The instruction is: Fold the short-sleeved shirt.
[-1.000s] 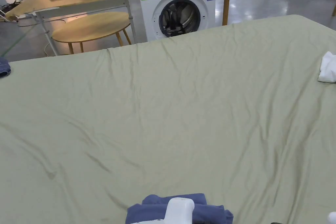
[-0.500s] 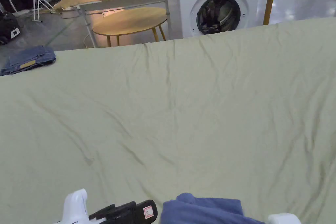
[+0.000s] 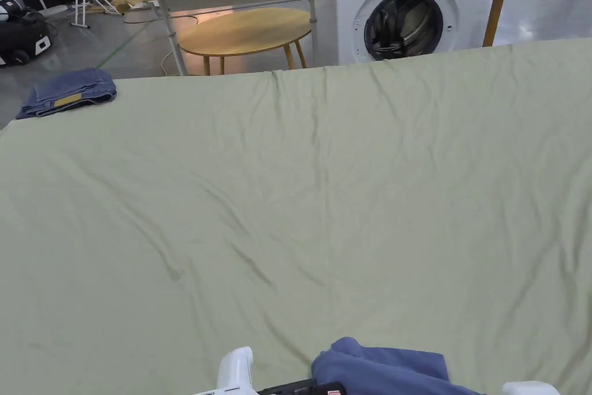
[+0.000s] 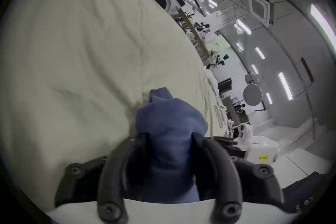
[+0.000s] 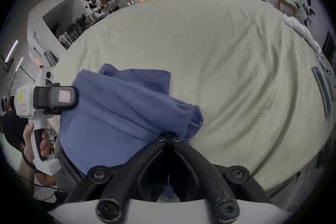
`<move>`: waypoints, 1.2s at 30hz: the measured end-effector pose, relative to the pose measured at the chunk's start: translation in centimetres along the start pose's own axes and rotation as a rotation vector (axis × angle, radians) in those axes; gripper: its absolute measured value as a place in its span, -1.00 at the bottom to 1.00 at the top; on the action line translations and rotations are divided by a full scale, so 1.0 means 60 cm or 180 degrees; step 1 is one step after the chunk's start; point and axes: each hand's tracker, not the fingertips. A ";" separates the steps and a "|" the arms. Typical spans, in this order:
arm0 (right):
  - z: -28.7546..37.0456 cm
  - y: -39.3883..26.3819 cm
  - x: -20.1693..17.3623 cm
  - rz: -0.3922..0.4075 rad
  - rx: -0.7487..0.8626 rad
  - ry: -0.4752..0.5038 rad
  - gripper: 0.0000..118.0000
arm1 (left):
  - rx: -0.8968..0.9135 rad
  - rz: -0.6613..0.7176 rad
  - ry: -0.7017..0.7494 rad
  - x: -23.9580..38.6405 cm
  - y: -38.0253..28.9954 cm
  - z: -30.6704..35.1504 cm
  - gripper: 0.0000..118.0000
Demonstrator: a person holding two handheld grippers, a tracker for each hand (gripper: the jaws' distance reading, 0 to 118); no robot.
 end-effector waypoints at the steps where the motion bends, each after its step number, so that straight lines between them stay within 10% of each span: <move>1: 0.002 0.002 -0.001 0.0009 -0.0005 0.0001 -1.00 | 0.0010 0.0016 -0.0074 -0.004 0.000 0.001 -0.46; 13: 0.062 0.028 -0.005 -0.0268 0.0321 0.0412 -1.00 | 0.0893 0.0347 -0.0311 0.009 0.024 0.170 -0.72; 21: 0.034 0.050 -0.029 -0.0143 0.0256 0.0659 -1.00 | 0.1629 0.0439 0.1298 -0.117 0.087 0.527 -0.72; 27: 0.014 0.053 -0.041 -0.0104 0.0129 0.0761 -1.00 | 0.1548 0.0573 0.1607 -0.171 0.135 0.546 -0.72; 31: 0.039 0.061 -0.032 -0.0070 0.0234 0.0704 -1.00 | 0.1391 0.0280 0.2473 -0.164 0.183 0.542 -0.05; 36: 0.079 0.081 0.005 0.0096 0.0700 0.0552 -1.00 | 0.1855 -0.0644 0.3039 -0.036 0.202 0.581 -0.01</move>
